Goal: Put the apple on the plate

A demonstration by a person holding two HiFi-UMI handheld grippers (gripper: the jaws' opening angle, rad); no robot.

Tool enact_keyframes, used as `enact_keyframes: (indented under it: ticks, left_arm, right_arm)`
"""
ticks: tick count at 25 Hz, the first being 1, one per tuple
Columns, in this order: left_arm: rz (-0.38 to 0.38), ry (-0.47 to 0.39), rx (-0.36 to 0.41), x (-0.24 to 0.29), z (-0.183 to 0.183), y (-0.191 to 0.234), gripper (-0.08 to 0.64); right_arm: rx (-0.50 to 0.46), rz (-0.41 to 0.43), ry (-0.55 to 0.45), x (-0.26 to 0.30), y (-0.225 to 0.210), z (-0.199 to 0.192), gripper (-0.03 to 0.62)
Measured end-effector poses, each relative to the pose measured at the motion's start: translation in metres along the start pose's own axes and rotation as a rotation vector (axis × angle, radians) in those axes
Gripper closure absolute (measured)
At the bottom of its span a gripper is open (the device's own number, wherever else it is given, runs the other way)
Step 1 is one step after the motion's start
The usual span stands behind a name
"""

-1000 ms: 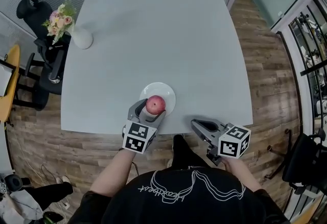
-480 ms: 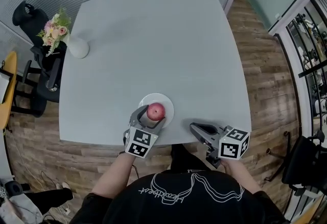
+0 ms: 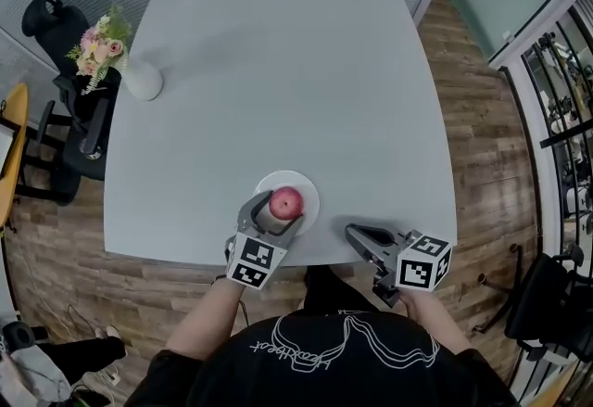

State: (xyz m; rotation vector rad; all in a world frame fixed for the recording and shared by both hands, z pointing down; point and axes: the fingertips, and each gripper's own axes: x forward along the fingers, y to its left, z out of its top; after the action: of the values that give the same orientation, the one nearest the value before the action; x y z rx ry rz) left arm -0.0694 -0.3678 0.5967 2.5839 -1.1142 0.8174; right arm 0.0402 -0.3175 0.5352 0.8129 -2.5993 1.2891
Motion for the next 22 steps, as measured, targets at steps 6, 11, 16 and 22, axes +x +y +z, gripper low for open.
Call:
enact_keyframes:
  ticks: [6, 11, 16, 22]
  left_arm:
    - [-0.023, -0.024, -0.012, -0.002, 0.001, 0.000, 0.229]
    - [-0.031, -0.037, 0.003, -0.003, 0.006, -0.003, 0.215]
    - [-0.034, -0.071, 0.015, -0.021, 0.020, -0.008, 0.214]
    - [-0.075, -0.100, -0.074, -0.064, 0.041, -0.022, 0.217]
  right_arm:
    - [-0.004, -0.005, -0.003, 0.004, 0.002, 0.003, 0.581]
    - [-0.027, -0.007, 0.018, 0.004, 0.010, -0.001, 0.581]
    - [-0.076, -0.007, 0.001, -0.003, 0.024, 0.001, 0.581]
    - [-0.088, 0.118, -0.153, -0.018, 0.059, 0.021, 0.583]
